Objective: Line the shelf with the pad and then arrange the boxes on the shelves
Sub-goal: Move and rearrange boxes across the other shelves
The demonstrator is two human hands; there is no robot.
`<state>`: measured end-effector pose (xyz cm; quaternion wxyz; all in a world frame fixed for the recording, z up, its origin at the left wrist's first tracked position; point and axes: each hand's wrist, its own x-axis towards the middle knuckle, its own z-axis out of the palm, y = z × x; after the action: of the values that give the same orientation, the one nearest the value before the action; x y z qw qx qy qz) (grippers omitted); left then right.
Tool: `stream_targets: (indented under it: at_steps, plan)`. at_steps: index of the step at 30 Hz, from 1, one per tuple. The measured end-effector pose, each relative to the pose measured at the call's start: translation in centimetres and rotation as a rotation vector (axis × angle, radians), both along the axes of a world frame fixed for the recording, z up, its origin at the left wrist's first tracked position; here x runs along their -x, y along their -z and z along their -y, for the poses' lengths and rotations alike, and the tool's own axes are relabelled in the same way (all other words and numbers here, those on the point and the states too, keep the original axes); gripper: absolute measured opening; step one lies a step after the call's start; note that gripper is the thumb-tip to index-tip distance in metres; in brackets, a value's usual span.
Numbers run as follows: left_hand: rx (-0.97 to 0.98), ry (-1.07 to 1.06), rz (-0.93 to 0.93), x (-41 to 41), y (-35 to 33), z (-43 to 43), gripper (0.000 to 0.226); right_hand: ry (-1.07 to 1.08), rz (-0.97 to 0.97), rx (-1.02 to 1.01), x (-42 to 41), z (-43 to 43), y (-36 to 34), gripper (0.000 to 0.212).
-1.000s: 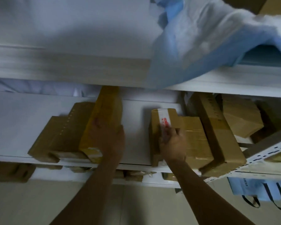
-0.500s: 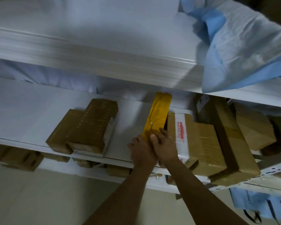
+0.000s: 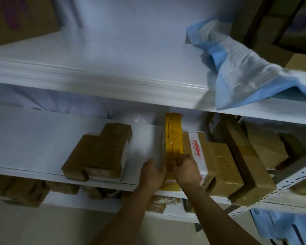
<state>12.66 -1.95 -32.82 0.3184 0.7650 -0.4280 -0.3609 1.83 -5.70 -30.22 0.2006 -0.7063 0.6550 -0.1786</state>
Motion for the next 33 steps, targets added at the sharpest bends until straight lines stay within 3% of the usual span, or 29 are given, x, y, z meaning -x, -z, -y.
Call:
stream_targets:
  at_steps: [3, 5, 7, 11, 18, 20, 27, 30, 33]
  plan:
    - [0.063, -0.056, 0.077, -5.1, -2.9, -3.1, 0.022, 0.069, 0.132, 0.104, -4.8, -3.5, -2.2, 0.015]
    - [0.119, -0.120, 0.142, -9.2, -5.8, -5.9, 0.027, 0.029, 0.284, 0.164, -9.5, -6.1, -3.9, 0.009]
    - [0.193, -0.222, 0.217, -13.8, -8.6, -8.7, 0.036, -0.037, 0.380, 0.196, -14.9, -8.6, -6.3, 0.020]
    - [0.477, -0.462, 0.131, -22.4, -14.0, -11.5, 0.033, -0.161, 0.567, 0.280, -23.7, -11.9, -12.4, 0.040]
    - [0.835, -0.592, 0.241, -32.6, -25.0, -13.0, 0.027, -0.340, 0.802, 0.329, -32.2, -11.4, -24.1, 0.019]
    - [0.866, -0.616, 0.288, -35.7, -27.5, -12.7, 0.021, -0.369, 0.823, 0.316, -33.7, -10.4, -26.6, 0.014]
    - [0.927, -0.662, 0.324, -44.0, -40.0, -10.9, 0.049, -0.467, 1.106, 0.185, -37.7, -7.2, -39.7, 0.013]
    - [0.938, -0.718, 0.340, -46.2, -45.2, -9.8, 0.056, -0.525, 1.096, 0.225, -39.3, -5.7, -44.0, 0.031]
    - [0.949, -0.742, 0.226, -47.9, -48.7, -8.6, 0.056, -0.551, 1.068, 0.204, -40.9, -4.2, -46.8, 0.049]
